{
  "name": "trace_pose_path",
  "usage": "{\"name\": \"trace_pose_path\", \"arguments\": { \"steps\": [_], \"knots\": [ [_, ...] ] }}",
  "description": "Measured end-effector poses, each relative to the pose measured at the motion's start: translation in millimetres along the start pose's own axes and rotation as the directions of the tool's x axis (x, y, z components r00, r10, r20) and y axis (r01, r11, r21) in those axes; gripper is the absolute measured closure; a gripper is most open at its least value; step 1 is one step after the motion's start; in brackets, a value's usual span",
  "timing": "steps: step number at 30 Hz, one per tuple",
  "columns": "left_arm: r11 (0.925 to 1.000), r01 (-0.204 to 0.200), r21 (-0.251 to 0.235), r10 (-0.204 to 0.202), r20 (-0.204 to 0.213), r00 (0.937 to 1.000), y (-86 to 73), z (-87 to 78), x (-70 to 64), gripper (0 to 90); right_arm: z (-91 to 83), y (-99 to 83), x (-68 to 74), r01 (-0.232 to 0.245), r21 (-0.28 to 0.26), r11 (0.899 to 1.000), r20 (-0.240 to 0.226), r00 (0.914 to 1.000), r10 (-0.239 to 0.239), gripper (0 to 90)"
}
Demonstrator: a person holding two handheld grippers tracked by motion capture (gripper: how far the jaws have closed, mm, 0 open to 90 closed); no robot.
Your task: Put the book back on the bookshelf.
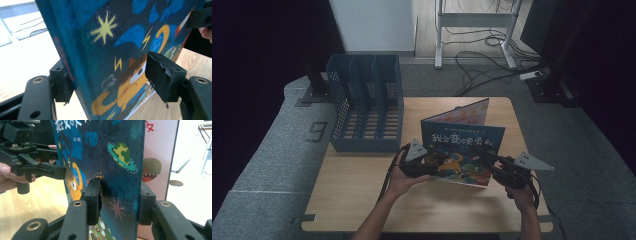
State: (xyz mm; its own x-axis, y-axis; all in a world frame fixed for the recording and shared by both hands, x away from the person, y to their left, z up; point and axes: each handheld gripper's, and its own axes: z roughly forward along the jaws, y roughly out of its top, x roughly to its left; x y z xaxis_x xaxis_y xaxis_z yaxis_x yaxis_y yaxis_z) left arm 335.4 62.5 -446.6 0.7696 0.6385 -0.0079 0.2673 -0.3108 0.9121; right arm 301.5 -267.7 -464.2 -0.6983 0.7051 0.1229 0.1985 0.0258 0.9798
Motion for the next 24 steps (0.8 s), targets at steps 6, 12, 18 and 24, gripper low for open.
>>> {"name": "trace_pose_path", "arguments": {
  "steps": [6,12,18,24],
  "knots": [
    [0.9998,-0.02,-0.002,0.02,0.001,0.9998,1.6,0.1,-5.1,32.1,1.1,-2.2,-2.8,-0.018,0.008,1.0,0.012,0.9998,0.018,55.3],
    [0.9998,-0.019,-0.012,0.019,-0.009,0.9998,2.0,-2.3,-6.1,40.4,2.0,-3.4,-4.9,-0.035,0.014,0.999,0.027,0.999,0.034,51.9],
    [0.9994,-0.028,-0.018,0.028,-0.015,0.9995,0.7,-2.5,-10.0,44.4,3.8,-5.0,-7.2,-0.059,0.006,0.998,0.059,0.9965,0.059,47.8],
    [0.9995,-0.018,-0.027,0.018,-0.016,0.9997,-0.5,-3.0,-10.2,46.6,6.5,-4.9,-6.7,-0.07,0.0,0.998,0.099,0.9927,0.069,44.6]
  ]
}}
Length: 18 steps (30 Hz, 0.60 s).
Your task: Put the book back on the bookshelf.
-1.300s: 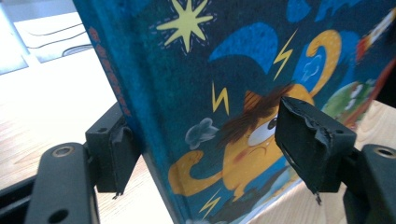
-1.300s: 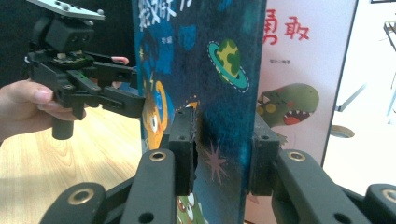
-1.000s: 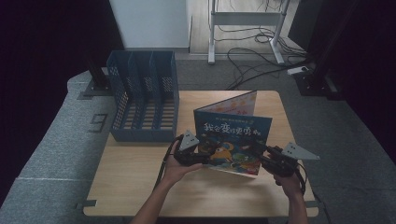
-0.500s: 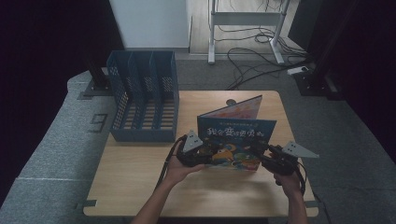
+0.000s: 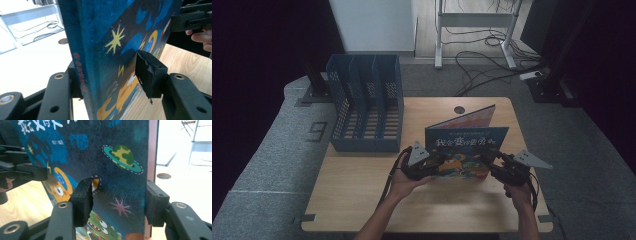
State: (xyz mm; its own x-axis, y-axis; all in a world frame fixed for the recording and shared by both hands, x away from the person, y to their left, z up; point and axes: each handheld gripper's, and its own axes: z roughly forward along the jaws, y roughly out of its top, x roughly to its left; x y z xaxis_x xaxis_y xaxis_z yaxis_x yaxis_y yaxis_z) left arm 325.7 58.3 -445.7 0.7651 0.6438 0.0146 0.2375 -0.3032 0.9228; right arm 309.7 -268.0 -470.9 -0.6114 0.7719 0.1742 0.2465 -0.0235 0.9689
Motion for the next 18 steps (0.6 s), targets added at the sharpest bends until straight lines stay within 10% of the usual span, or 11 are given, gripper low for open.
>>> {"name": "trace_pose_path", "arguments": {
  "steps": [18],
  "knots": [
    [0.9985,-0.044,-0.033,0.044,0.023,0.9988,-1.9,-2.2,-15.8,55.0,4.1,-5.0,-6.8,-0.075,0.001,0.997,0.097,0.9925,0.074,43.7]
  ]
}}
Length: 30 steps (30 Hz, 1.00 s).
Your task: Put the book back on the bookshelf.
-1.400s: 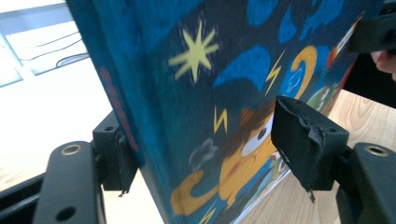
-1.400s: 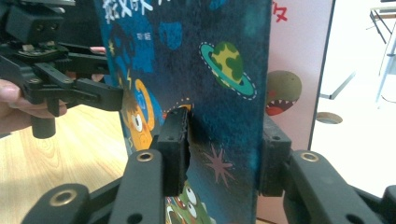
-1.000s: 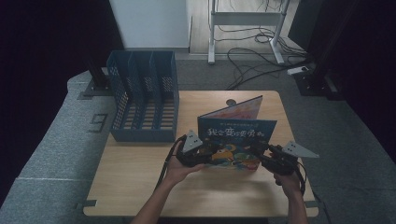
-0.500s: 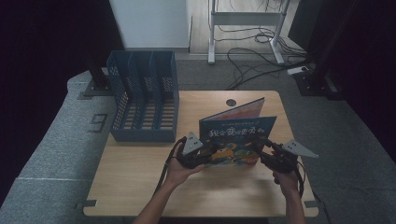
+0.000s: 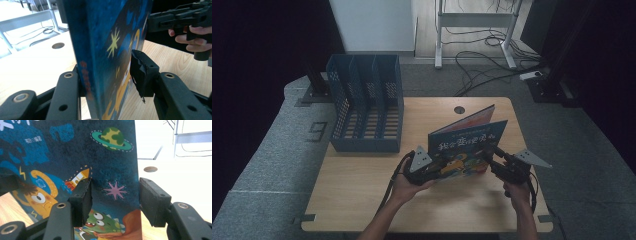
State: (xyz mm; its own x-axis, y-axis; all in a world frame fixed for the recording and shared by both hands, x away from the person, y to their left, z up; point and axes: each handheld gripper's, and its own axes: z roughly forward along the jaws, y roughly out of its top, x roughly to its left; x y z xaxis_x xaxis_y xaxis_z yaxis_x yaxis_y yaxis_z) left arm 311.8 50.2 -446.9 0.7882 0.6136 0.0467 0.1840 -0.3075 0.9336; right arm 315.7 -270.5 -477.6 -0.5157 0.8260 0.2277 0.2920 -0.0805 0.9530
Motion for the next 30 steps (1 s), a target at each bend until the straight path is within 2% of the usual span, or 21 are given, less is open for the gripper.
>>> {"name": "trace_pose_path", "arguments": {
  "steps": [5,11,14,17,22,25,27,30],
  "knots": [
    [0.9997,0.022,-0.012,-0.022,0.01,0.9997,3.0,1.7,-2.1,53.9,0.4,-0.2,1.3,0.0,-0.001,1.0,0.005,1.0,0.0,42.4],
    [0.9967,0.068,-0.043,-0.067,0.03,0.9973,5.1,0.0,-0.2,54.4,0.2,-0.3,2.7,-0.002,0.001,1.0,-0.002,1.0,0.002,42.5],
    [0.9957,0.072,-0.058,-0.07,0.027,0.9972,7.1,-3.5,0.6,57.0,1.1,-0.5,3.9,0.001,0.002,1.0,-0.009,1.0,-0.001,42.5],
    [0.995,0.062,-0.079,-0.058,0.043,0.9974,8.6,-7.5,1.8,59.4,1.9,-0.7,5.0,0.0,0.005,1.0,-0.028,0.9996,0.001,42.8],
    [0.9884,0.076,-0.131,-0.066,0.083,0.9944,14.6,-16.0,2.8,60.1,3.9,-1.2,8.0,-0.004,0.012,1.0,-0.07,0.9975,0.005,43.9],
    [0.9862,0.068,-0.151,-0.055,0.089,0.9945,18.0,-19.2,0.9,59.9,5.7,-1.5,11.4,0.01,0.021,1.0,-0.098,0.9951,-0.008,44.2],
    [0.9778,0.077,-0.195,-0.06,0.091,0.994,20.1,-23.1,-0.2,60.2,7.8,-1.8,14.8,0.016,0.025,1.0,-0.113,0.9935,-0.013,43.9],
    [0.9746,0.088,-0.206,-0.07,0.094,0.9931,21.2,-25.6,0.7,61.3,9.4,-2.2,18.0,0.019,0.027,0.999,-0.117,0.993,-0.016,43.4]
  ]
}}
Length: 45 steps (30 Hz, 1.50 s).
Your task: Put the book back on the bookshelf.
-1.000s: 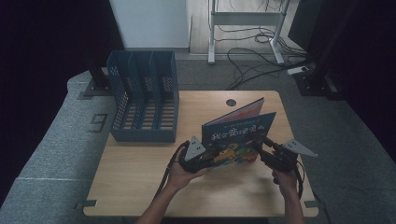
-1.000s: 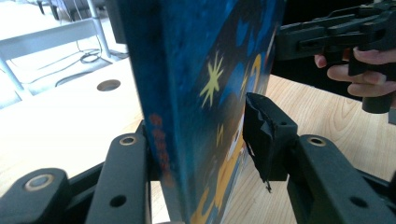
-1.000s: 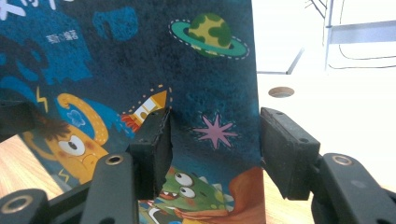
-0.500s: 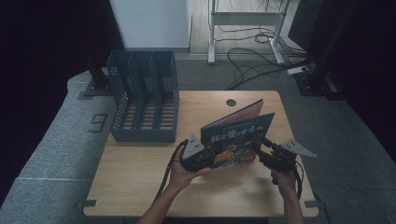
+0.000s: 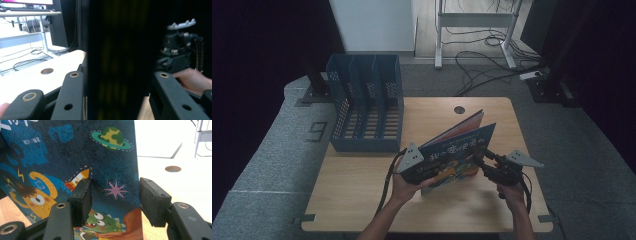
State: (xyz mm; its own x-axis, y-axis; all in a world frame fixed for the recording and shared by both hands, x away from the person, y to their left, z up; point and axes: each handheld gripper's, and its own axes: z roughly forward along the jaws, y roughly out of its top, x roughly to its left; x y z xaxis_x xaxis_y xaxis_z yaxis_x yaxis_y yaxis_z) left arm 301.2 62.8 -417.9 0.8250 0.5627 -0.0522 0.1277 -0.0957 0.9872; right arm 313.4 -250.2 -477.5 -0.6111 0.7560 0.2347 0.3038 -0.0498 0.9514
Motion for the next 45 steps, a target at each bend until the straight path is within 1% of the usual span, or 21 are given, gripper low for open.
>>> {"name": "trace_pose_path", "arguments": {
  "steps": [4,8,11,12,14,16,19,21,22,24,26,28,31,33,35,36,41,45],
  "knots": [
    [1.0,0.003,-0.001,-0.003,0.004,1.0,0.1,-3.1,0.3,63.5,3.4,-1.3,3.7,-0.003,-0.011,1.0,0.008,1.0,0.003,42.6],
    [0.9999,-0.016,-0.004,0.016,0.01,0.9998,-0.7,-5.0,-3.2,68.5,5.1,-1.9,4.0,-0.003,-0.011,1.0,-0.003,1.0,0.003,41.2],
    [0.9996,-0.027,-0.005,0.027,0.027,0.9993,-1.0,-5.5,-6.7,74.9,8.9,-3.6,5.8,0.019,0.004,1.0,0.022,0.9996,-0.019,37.2],
    [0.9994,-0.033,-0.004,0.034,0.029,0.999,-1.1,-5.9,-8.1,76.7,10.4,-4.6,6.2,0.021,0.01,1.0,0.027,0.9994,-0.022,35.8],
    [0.9995,-0.03,-0.007,0.03,0.034,0.999,-1.7,-6.0,-9.5,79.8,12.3,-6.1,6.5,0.016,0.012,1.0,0.036,0.9992,-0.016,36.5],
    [0.9992,-0.033,-0.02,0.034,0.015,0.9993,-3.2,-5.8,-11.4,81.0,13.5,-6.9,6.2,0.02,0.031,0.999,0.025,0.9995,-0.02,37.6],
    [0.9991,-0.019,-0.037,0.02,0.014,0.9997,-5.4,-5.7,-11.2,81.2,15.3,-7.8,8.1,0.023,0.036,0.999,0.011,0.9997,-0.023,38.1],
    [0.9991,0.003,-0.043,-0.002,0.019,0.9998,-6.1,-5.3,-10.9,80.8,16.0,-7.8,8.7,0.034,0.039,0.999,0.01,0.9994,-0.034,37.5],
    [0.9991,0.016,-0.039,-0.015,0.025,0.9996,-6.4,-4.8,-10.4,80.2,16.0,-7.7,8.7,0.032,0.039,0.999,0.01,0.9994,-0.033,37.5],
    [0.9995,0.027,-0.018,-0.026,0.035,0.999,-9.0,-1.8,-10.6,75.6,15.7,-7.6,8.4,0.022,0.038,0.999,0.007,0.9997,-0.023,37.5],
    [0.9988,0.038,-0.03,-0.037,0.036,0.9987,-13.1,-0.5,-12.3,71.4,15.9,-7.7,8.4,0.023,0.039,0.999,0.001,0.9997,-0.023,38.7],
    [0.998,0.047,-0.042,-0.047,0.017,0.9988,-15.1,0.7,-14.8,70.8,16.7,-7.9,9.7,0.027,0.049,0.998,-0.014,0.9996,-0.027,39.8],
    [0.9985,0.032,-0.044,-0.032,0.002,0.9995,-15.1,1.4,-17.5,70.2,18.6,-8.4,11.3,0.036,0.06,0.998,-0.026,0.9991,-0.034,40.8],
    [0.9986,0.03,-0.042,-0.031,-0.005,0.9995,-14.8,1.3,-17.3,72.7,19.5,-8.6,12.1,0.037,0.063,0.997,-0.028,0.999,-0.035,40.8],
    [0.9989,0.029,-0.036,-0.03,-0.025,0.9992,-14.5,0.9,-16.6,78.1,19.5,-8.6,11.9,0.035,0.064,0.997,-0.03,0.999,-0.033,41.1],
    [0.999,0.028,-0.035,-0.029,-0.025,0.9993,-14.5,0.6,-16.1,79.3,19.4,-8.6,11.8,0.032,0.062,0.998,-0.029,0.9991,-0.03,41.2],
    [0.9995,0.002,-0.031,-0.003,-0.034,0.9994,-14.3,0.3,-17.8,81.1,18.1,-8.0,11.0,0.03,0.058,0.998,-0.026,0.9993,-0.029,41.5],
    [0.9995,0.006,-0.033,-0.008,-0.055,0.9984,-13.7,-0.6,-16.6,82.0,15.0,-7.2,6.9,0.028,0.056,0.998,-0.015,0.9995,-0.028,41.5]
  ]
}}
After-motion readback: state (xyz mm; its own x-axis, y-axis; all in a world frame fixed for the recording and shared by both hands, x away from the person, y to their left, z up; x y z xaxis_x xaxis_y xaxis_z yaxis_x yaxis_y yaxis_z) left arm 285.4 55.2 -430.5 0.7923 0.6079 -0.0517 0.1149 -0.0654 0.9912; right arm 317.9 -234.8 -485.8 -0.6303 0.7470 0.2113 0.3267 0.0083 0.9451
